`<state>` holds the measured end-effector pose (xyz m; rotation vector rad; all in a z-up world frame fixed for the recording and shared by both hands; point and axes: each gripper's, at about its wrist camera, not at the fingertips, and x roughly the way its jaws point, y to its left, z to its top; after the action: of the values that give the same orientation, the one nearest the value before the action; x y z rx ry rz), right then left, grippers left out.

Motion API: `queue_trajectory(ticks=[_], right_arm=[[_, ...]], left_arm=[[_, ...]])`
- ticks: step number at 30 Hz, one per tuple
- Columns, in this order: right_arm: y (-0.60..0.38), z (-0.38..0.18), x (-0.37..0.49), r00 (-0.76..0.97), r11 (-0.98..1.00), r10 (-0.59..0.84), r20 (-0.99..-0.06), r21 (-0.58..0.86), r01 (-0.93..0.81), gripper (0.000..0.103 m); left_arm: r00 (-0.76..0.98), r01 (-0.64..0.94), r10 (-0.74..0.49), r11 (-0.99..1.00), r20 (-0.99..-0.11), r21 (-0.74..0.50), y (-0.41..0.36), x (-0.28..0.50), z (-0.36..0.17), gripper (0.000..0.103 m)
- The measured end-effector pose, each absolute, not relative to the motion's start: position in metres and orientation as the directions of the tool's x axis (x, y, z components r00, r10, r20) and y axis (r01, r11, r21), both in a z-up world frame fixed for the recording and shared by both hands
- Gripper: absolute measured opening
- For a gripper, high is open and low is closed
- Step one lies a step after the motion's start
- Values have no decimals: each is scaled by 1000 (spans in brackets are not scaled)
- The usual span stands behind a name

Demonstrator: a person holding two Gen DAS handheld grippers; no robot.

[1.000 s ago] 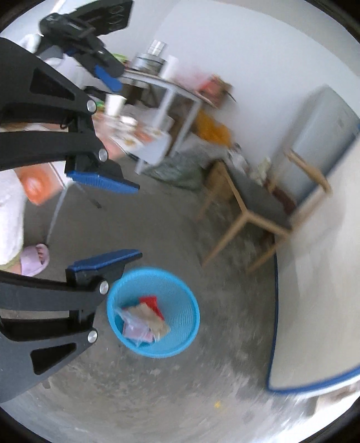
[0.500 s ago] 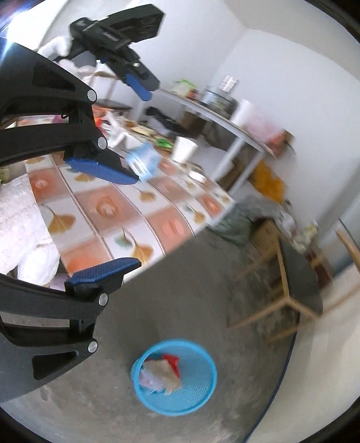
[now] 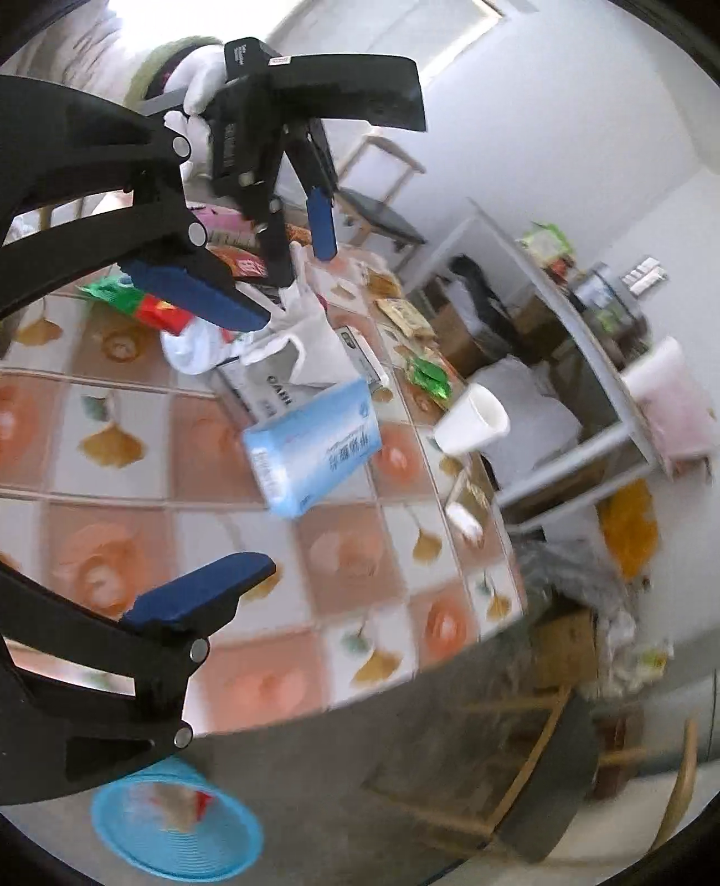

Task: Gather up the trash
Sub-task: 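Grasp the blue medicine box with the right tool while the left tool grasps the white glove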

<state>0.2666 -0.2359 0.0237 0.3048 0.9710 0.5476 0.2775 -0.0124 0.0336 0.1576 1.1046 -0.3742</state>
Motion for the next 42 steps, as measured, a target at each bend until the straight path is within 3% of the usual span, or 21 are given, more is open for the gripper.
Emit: queue_trajectory(ticks=[4,11,17,23,32,39,42], right_arm=[[-207,4,307,354,797,600,-717,498,-343,80],[-177,-35,364,282,830,538,-794,442,-341,80],[-170,-58,380,167,751,633,-756,546,-371,80],[-163,-66,379,124,735,633,-765,542,-408,80],[-156,-75,374,112,752,597,-794,505,-424,80],[-165,-75,375,156,762,612,-775,526,-376,76],[-171,-72,374,184,766,620,-763,537,-354,76]], left_arm=[[359,399,-166,917,-918,-10,-10,295,11,78],[287,400,-109,916,-952,16,-1,321,-24,78],[247,405,-110,914,-963,0,6,331,-42,78],[225,381,-114,924,-968,-20,11,338,-50,78],[247,389,-111,921,-963,-7,8,338,-49,47],[265,378,-143,925,-954,-33,12,334,-39,17],[292,380,-152,925,-944,-31,13,331,-31,13]])
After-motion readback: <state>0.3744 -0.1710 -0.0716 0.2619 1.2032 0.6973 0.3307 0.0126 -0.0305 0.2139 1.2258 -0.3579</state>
